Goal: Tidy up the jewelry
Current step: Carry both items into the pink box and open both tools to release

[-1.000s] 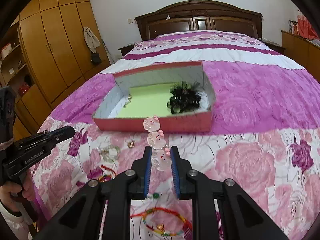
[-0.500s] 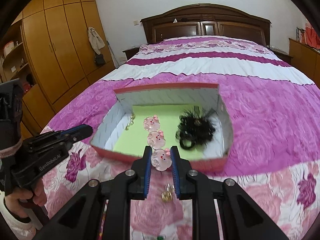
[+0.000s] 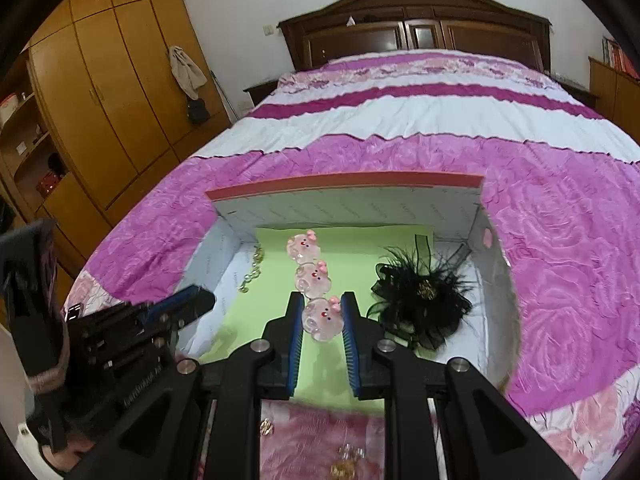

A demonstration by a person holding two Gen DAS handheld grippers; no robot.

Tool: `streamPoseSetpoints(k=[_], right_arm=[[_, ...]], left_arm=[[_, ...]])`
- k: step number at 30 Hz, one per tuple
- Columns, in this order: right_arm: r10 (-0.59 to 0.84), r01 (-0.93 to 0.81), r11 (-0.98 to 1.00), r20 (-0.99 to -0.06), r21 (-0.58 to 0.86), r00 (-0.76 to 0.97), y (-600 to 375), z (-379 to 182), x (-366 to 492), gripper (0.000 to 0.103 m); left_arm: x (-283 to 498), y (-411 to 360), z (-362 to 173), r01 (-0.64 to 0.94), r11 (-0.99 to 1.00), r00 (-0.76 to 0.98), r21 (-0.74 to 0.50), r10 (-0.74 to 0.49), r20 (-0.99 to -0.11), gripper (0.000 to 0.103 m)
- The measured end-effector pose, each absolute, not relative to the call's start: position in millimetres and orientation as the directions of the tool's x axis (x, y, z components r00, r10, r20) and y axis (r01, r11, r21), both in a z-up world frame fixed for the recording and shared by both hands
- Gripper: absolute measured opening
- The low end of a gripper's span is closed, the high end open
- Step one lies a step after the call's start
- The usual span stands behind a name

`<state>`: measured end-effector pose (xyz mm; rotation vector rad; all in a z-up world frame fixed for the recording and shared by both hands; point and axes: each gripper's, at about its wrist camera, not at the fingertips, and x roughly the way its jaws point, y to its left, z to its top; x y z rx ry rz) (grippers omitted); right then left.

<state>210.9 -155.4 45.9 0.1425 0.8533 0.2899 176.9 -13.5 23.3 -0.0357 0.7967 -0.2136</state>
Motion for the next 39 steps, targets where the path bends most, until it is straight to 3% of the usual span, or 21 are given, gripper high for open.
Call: streamPoseSetpoints(k=[24,27,30,39], right_arm=[[0.174,-0.116,0.984,-0.812,0.132,0.558,-139.4,-11.2,288.6,0.02],[0.181,-0.115,0.983,-0.81,0.141,0.558,-139.9,-10.2,287.3,0.023],[0.2,-0.117,0.98,-0.802,0.162,0.563,-140.9,-7.6,284.9,0.036],[0.249,-0.124,0.968,-0.747,0.22,0.616,-153.7,24.5,264.2,0.037]], left_arm=[[190.6,-21.9,-11.2,0.179,0.98,0.667,-0.082,-0.182,-0.723,0.002],[192.1,-22.4,-11.2,0.183,0.98,0.666,-0.08,-0.184,-0.723,0.002],[192.1,-23.2,-11.1,0.185,0.98,0.663,-0.077,-0.182,-0.726,0.003],[182.7,-21.1,1.3,0.192,0.978,0.657,-0.084,-0.192,-0.729,0.011]])
